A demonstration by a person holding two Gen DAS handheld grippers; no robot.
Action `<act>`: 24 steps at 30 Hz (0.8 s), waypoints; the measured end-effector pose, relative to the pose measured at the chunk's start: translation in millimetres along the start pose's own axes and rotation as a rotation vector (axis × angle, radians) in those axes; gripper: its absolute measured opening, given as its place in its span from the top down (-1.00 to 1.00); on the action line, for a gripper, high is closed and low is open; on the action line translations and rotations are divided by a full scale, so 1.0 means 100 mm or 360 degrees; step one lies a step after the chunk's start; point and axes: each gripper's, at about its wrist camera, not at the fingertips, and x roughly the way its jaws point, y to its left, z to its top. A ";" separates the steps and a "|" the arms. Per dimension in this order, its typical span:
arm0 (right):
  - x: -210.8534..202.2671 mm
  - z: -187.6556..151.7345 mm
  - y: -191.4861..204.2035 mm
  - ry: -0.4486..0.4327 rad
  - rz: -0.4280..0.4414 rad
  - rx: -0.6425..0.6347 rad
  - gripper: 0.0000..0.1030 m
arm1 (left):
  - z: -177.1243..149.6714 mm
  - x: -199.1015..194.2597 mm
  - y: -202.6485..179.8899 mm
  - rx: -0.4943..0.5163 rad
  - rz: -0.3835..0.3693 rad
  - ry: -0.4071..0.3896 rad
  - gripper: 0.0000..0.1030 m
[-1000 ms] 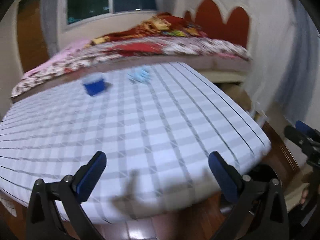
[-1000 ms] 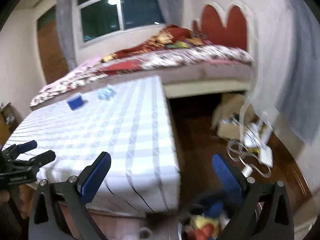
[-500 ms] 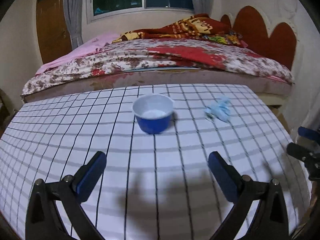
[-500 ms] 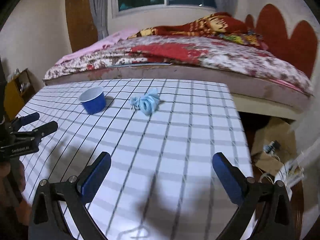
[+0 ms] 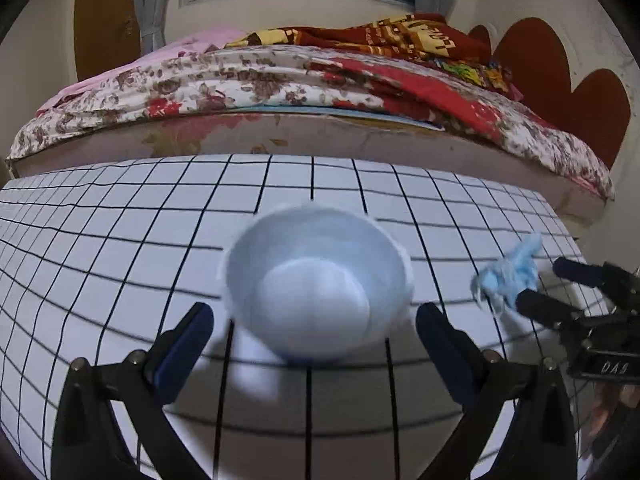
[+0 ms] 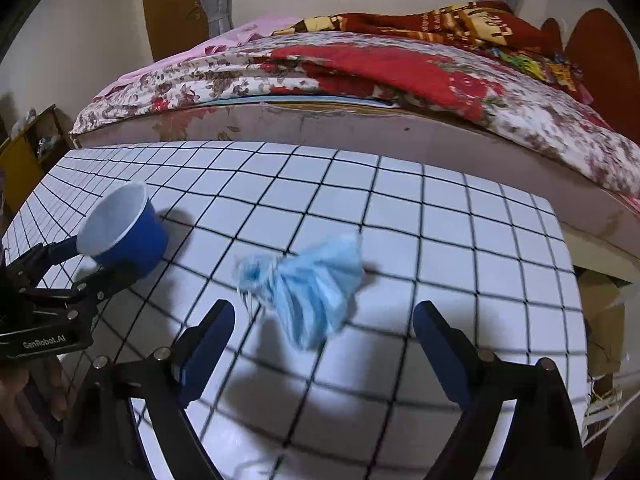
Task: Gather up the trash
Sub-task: 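Grasp the blue paper cup with the left tool while the right tool grasps the light-blue mask, then carry cup and mask over the black bin and open both tools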
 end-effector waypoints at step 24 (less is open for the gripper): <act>-0.14 -0.11 0.01 -0.0052 0.0161 0.0065 0.66 | -0.12 -0.32 -0.12 0.0151 -0.0036 -0.0096 -0.54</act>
